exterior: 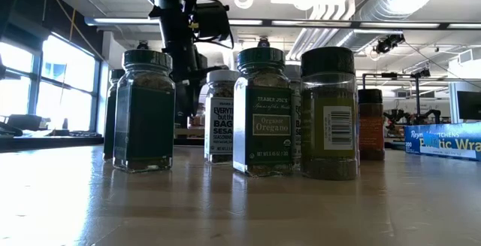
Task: Shelf spices
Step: Put the brown seasoning bottle on the shelf aligned with the other brown seasoning bottle
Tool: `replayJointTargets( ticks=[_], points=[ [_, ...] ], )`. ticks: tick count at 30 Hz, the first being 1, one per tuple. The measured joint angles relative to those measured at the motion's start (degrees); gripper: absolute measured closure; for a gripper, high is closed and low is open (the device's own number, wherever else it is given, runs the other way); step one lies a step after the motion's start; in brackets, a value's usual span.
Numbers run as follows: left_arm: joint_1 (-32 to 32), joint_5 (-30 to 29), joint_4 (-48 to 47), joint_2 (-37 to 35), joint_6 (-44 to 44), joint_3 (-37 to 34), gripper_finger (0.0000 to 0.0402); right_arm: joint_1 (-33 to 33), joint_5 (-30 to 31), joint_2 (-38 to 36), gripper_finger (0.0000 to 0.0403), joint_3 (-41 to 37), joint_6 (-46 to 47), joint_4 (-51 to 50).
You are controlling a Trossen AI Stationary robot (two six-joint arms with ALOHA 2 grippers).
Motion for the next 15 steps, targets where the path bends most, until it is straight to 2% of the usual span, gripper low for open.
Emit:
replayJointTargets(
  ticks=[15],
  points=[
    [0.0,-2.0,-1.6,0.0,0.0,0.3,0.0362,0.0,0.0,0.0,0.0185,0.0,0.0,0.0]
  ],
)
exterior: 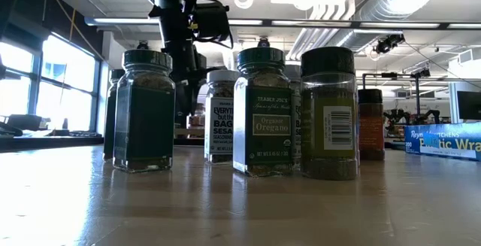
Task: Shelf spices
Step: Put the brown seasoning bottle on the shelf aligned with the other brown seasoning bottle
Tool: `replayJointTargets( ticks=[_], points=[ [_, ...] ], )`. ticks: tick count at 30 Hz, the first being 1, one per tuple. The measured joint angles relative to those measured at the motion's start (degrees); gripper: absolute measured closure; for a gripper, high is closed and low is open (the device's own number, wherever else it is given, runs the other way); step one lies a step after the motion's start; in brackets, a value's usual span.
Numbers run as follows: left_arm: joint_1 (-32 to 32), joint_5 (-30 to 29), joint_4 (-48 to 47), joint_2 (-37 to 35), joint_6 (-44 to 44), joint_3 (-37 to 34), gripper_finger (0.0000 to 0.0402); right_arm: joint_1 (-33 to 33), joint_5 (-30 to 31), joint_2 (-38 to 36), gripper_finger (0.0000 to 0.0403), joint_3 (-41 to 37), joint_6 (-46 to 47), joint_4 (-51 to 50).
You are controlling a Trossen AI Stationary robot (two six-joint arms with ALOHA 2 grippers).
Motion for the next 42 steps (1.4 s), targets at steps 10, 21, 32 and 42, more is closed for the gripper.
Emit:
replayJointTargets(
  ticks=[10,21,32,42],
  points=[
    [0.0,-1.6,-9.0,-0.1,3.0,6.3,0.0362,0.0,0.0,0.0,0.0185,0.0,-0.3,0.0],
    [-0.6,6.7,0.7,1.7,10.4,10.6,0.0374,0.0,0.0,0.0,0.0185,0.0,-1.1,0.0],
    [-0.4,2.6,0.4,6.7,10.6,10.5,0.0400,0.0,0.0,0.0,0.0185,0.0,-1.5,0.0],
    [0.0,-0.6,-4.7,6.6,10.4,10.6,0.0401,0.0,0.0,0.0,0.0185,0.0,-1.5,0.0]
  ],
)
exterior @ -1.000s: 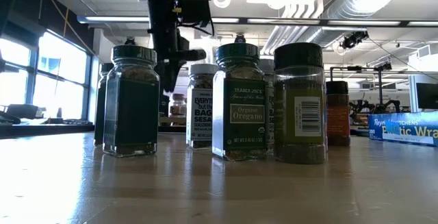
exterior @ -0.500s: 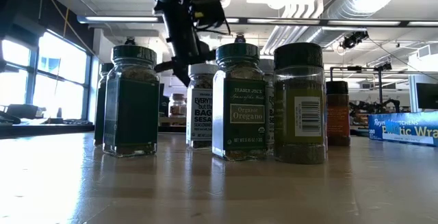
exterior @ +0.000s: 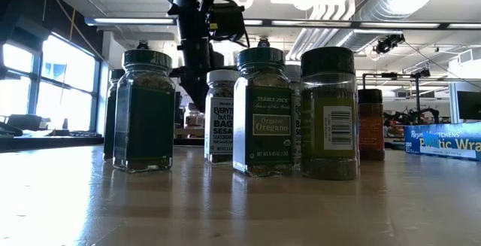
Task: Shelf spices
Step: Put the brown seasoning bottle on the shelf aligned with the other brown seasoning bottle, then put the middle right white seasoning bottle on the shelf
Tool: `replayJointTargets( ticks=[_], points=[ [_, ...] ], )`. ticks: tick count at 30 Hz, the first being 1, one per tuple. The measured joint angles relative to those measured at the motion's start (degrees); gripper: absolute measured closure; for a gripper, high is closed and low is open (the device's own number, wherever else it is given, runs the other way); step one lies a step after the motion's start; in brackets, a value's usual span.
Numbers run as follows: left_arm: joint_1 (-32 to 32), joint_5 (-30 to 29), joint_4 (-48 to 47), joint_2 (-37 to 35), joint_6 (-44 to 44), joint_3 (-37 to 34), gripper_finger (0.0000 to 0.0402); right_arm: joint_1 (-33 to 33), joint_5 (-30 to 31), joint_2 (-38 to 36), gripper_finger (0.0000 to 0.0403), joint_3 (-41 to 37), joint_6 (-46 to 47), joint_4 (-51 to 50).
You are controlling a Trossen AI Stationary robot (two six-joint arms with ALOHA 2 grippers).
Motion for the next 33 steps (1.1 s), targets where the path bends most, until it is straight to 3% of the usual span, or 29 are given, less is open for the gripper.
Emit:
replayJointTargets(
  ticks=[23,33],
  points=[
    [0.0,-0.6,-4.0,0.0,0.2,0.5,0.0401,0.0,0.0,0.0,0.0185,0.0,0.0,0.0],
    [-3.3,-2.5,-16.1,-1.6,5.9,14.7,0.0401,0.0,0.0,0.0,0.0185,0.0,0.2,0.0]
  ],
)
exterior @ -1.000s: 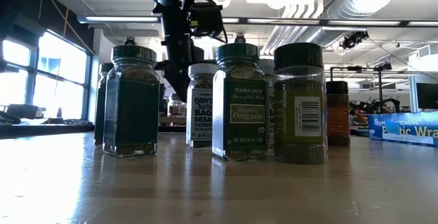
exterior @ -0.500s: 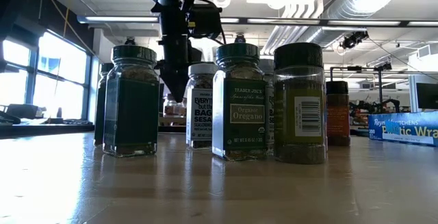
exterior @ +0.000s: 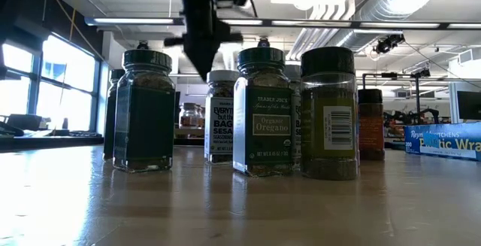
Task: Shelf spices
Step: Put the middle right white seasoning bottle on the shelf
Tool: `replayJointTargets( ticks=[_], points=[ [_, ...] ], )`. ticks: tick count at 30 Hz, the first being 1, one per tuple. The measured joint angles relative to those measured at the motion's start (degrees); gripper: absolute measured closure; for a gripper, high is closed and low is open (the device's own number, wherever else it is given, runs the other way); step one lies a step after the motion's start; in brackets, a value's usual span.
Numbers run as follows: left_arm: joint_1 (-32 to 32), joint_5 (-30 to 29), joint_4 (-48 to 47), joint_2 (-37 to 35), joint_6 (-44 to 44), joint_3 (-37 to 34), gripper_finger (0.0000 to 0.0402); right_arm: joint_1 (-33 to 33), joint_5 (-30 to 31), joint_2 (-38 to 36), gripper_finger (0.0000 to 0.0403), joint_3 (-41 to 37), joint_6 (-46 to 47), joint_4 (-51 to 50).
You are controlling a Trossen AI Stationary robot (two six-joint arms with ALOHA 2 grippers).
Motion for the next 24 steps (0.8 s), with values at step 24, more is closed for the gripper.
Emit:
replayJointTargets(
  ticks=[24],
  points=[
    [-30.0,-9.6,-13.4,-14.0,-20.7,2.7,0.0401,-25.2,-30.9,16.0,0.0185,0.0,-33.3,20.3]
  ],
)
